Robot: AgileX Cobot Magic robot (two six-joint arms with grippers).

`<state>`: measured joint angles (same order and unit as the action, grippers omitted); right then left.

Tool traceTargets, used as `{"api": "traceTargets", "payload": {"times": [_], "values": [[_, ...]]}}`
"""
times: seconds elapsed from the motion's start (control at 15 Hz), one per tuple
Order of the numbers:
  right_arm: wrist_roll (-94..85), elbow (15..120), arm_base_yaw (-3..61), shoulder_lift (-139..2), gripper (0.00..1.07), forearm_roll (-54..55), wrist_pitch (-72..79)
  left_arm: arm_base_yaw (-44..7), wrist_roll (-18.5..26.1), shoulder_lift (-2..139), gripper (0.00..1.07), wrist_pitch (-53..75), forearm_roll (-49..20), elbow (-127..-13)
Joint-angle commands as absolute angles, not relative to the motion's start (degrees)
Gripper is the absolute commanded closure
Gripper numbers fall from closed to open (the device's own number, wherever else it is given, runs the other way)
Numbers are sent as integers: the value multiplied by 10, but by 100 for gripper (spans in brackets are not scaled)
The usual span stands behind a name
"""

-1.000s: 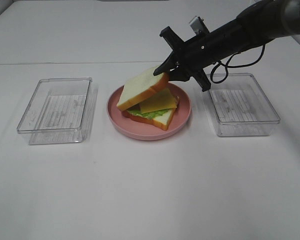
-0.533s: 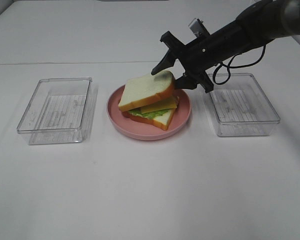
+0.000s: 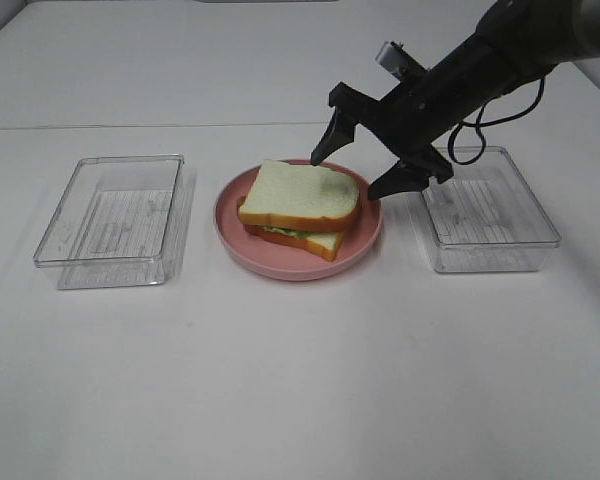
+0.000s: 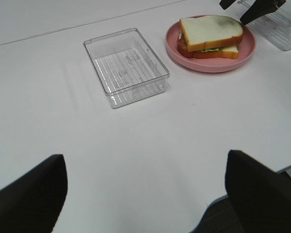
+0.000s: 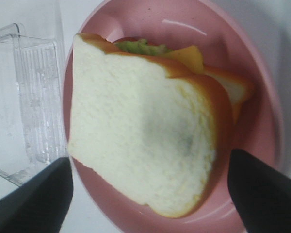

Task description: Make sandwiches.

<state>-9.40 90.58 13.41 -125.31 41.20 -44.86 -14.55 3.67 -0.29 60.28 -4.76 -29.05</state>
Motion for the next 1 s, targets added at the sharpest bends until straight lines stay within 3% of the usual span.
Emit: {"api": "traceTargets", "payload": {"times": [0.07,0.67,1.0], "values": [[-40,904,135,-1220,26,323,-459,-148,32,-16,23,596,-47,-289],[-15,904,135,-1022,26,64,-644,-148,32,-16,23,596,-47,-289],[-18,822,135,-851,26,57,-667,-148,32,-16,23,596,-47,-289]]}}
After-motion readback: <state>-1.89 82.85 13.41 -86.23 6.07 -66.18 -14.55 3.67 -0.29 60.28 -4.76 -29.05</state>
